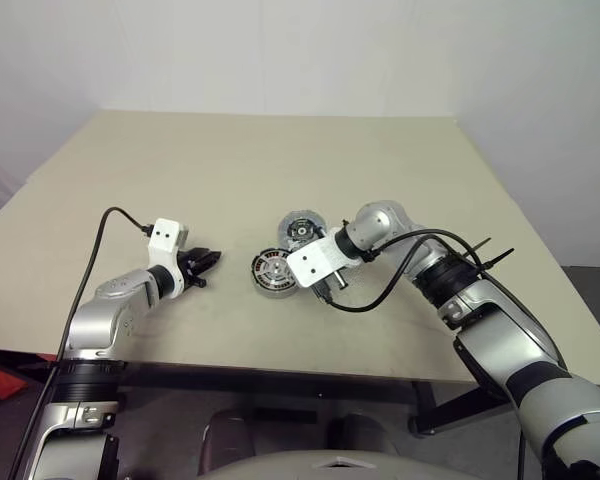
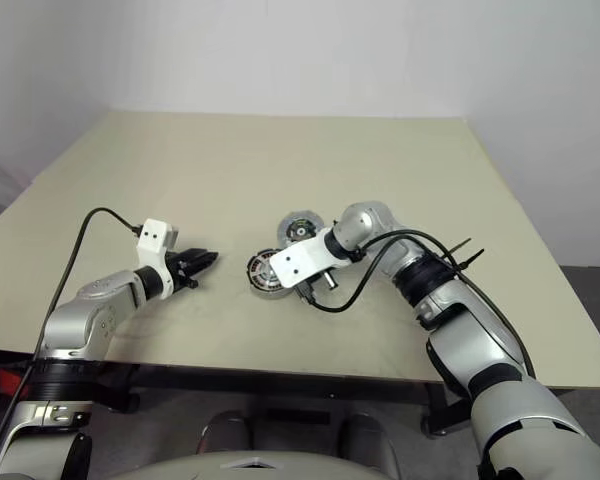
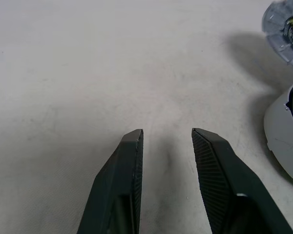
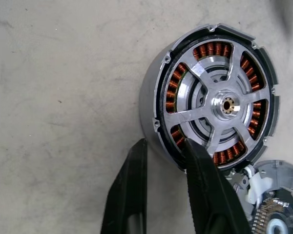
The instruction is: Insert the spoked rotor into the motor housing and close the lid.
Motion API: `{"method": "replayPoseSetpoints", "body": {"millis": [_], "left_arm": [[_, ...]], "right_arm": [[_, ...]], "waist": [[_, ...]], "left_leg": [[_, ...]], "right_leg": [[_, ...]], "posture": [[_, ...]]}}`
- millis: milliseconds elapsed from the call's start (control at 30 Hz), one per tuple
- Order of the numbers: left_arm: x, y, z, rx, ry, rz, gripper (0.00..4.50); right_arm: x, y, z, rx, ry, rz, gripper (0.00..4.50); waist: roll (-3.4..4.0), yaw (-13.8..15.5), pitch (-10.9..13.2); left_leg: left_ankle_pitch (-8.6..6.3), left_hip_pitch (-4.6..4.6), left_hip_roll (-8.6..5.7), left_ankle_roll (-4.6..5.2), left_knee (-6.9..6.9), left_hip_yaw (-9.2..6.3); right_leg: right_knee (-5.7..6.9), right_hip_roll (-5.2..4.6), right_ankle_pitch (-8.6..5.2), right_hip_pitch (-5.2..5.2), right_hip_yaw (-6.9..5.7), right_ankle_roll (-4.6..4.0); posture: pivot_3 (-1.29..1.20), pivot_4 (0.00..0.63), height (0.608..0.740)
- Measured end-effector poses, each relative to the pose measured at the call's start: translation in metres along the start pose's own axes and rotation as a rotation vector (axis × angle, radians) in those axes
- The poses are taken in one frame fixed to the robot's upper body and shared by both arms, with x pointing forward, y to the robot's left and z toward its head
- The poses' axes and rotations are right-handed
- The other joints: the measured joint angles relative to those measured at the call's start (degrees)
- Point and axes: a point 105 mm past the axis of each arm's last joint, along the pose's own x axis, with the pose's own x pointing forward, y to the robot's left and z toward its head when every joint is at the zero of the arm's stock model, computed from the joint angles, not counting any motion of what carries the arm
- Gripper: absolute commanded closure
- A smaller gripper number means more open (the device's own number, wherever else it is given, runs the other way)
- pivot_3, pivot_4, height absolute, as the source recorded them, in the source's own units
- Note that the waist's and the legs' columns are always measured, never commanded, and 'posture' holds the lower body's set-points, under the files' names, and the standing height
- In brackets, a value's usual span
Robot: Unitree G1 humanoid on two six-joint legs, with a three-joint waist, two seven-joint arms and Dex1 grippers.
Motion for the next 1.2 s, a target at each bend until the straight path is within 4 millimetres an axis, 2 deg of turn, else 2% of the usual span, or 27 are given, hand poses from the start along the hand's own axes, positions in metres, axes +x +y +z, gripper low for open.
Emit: {"method": "replayPoseSetpoints", "body": {"millis": [133, 267, 333, 633, 733, 933, 1067, 1200], "left_arm": [[0.000, 0.000, 0.000, 0.000, 0.000, 0.000, 2.81], [0.000, 0.000, 0.000, 0.000, -0.001, 0.000, 2.81], [0.000, -0.001, 0.000, -0.001, -0.002, -0.002, 2.81], [0.001, 0.001, -0.002, -0.009, 0.002, 0.009, 2.81], [0.001, 0.001, -0.002, -0.010, 0.000, 0.011, 2.81], [0.002, 0.000, -0.002, -0.012, -0.007, 0.010, 2.81], [0.002, 0.000, -0.002, -0.013, -0.008, 0.010, 2.81], [0.001, 0.002, -0.002, -0.015, -0.009, 0.016, 2.81]], "right_arm": [[0.001, -0.001, 0.000, 0.011, 0.000, -0.001, 3.22], [-0.001, -0.003, 0.001, 0.018, -0.005, -0.005, 4.26], [0.001, -0.003, 0.003, 0.025, -0.010, -0.002, 4.47], [0.001, -0.006, 0.004, 0.114, -0.005, -0.009, 4.47], [0.001, -0.010, 0.005, 0.234, -0.016, -0.021, 4.47], [0.002, -0.029, 0.023, 0.684, -0.064, -0.055, 4.47], [-0.001, -0.036, 0.034, 0.825, -0.070, -0.066, 4.47], [-0.001, -0.036, 0.037, 0.874, -0.080, -0.064, 4.47]], "waist": [[0.00, 0.0, 0.0], [-0.02, 0.0, 0.0], [0.00, -0.1, 0.0], [0.00, 0.0, 0.0], [0.00, 0.0, 0.0], [0.04, -0.1, 0.0], [0.04, 0.2, 0.0], [0.04, 0.3, 0.0]], "left_leg": [[0.00, 0.01, 0.00, 0.00, 0.00, 0.00], [0.00, 0.04, 0.02, 0.00, 0.00, 0.00], [0.00, 0.03, 0.01, -0.01, 0.00, 0.00], [0.00, 0.00, 0.01, 0.00, -0.01, 0.00], [0.00, 0.02, 0.01, 0.00, -0.01, 0.00], [0.02, -0.02, 0.04, -0.05, -0.08, 0.00], [0.06, 0.01, 0.05, -0.13, -0.10, -0.01], [0.06, 0.01, 0.00, -0.14, -0.09, -0.01]], "right_leg": [[0.00, 0.00, 0.00, 0.00, 0.00, 0.00], [0.00, 0.01, 0.00, 0.02, 0.00, 0.00], [0.01, 0.01, 0.00, 0.01, 0.00, 0.00], [-0.02, 0.01, 0.00, 0.01, 0.00, 0.00], [-0.01, 0.01, 0.00, 0.01, 0.00, 0.00], [-0.02, 0.04, 0.00, -0.08, -0.01, -0.01], [-0.08, 0.04, 0.00, -0.13, -0.03, -0.01], [-0.10, -0.01, 0.00, -0.13, -0.02, 0.00]], "posture": [[0.00, 0.000, 0.740], [0.00, 0.000, 0.740], [0.00, 0.000, 0.740], [0.00, 0.000, 0.740], [0.00, 0.000, 0.740], [0.00, 0.000, 0.740], [0.00, 0.000, 0.740], [0.00, 0.000, 0.740]]}}
